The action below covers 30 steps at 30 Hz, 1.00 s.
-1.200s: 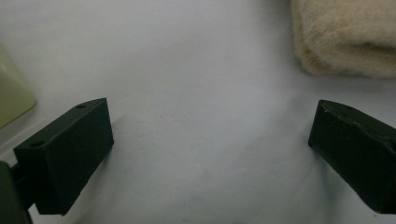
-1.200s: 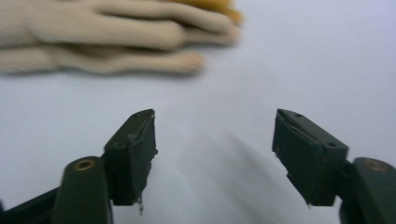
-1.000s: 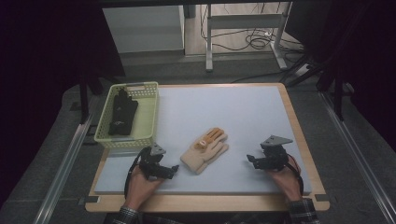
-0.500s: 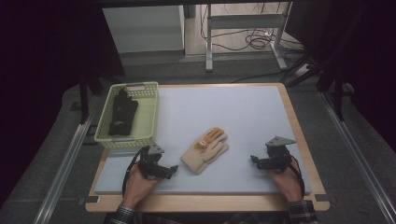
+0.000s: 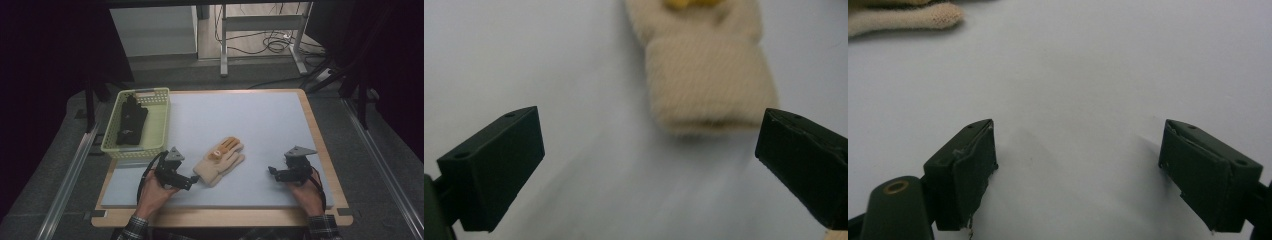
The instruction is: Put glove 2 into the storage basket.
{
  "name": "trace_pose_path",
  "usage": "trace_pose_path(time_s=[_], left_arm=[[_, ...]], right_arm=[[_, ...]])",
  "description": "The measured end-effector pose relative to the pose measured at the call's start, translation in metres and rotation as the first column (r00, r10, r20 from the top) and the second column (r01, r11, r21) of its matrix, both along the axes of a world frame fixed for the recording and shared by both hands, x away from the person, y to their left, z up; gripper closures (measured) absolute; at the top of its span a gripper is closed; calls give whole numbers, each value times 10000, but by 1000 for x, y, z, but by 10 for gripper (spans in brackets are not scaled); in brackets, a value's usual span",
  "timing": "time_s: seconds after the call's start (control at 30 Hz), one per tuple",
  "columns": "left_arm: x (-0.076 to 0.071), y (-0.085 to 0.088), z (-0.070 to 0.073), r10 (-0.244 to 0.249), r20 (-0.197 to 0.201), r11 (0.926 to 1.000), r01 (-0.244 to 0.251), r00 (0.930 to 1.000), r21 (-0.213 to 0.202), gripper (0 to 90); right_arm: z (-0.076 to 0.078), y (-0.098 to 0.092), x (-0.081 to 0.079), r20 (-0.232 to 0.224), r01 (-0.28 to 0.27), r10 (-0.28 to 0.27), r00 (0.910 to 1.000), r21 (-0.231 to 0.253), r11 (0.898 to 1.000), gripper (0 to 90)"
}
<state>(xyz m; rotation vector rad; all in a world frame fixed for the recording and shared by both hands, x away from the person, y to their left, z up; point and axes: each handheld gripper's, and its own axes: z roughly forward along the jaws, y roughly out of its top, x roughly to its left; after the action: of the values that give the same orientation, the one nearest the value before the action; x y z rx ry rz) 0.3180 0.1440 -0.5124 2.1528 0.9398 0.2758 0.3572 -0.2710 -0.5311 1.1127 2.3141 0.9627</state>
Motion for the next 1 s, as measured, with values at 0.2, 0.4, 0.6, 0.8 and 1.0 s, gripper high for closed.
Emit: trace_pose_path(time_s=[0.2, 0.4, 0.6, 0.8, 1.0], left_arm=[[18, -26, 7, -451, -116, 9987, 454, 9989, 229, 0], [37, -54, 5, -799, -280, 9952, 814, 9964, 543, 0], [54, -74, -5, -905, -696, 9929, 955, 9935, 711, 0], [51, -93, -12, -1187, -910, 9852, 1287, 9888, 1132, 0], [54, -101, -21, -962, -936, 9793, 1111, 9909, 1692, 0]], right_arm=[[0, 0, 0, 3, 3, -3, 10000, 1, 10000, 150], [0, 0, 0, 3, 2, -2, 10000, 4, 10000, 149], [0, 0, 0, 4, 4, -4, 10000, 3, 10000, 149], [0, 0, 0, 0, 2, -2, 10000, 6, 10000, 150], [0, 0, 0, 0, 4, -4, 10000, 8, 10000, 150]])
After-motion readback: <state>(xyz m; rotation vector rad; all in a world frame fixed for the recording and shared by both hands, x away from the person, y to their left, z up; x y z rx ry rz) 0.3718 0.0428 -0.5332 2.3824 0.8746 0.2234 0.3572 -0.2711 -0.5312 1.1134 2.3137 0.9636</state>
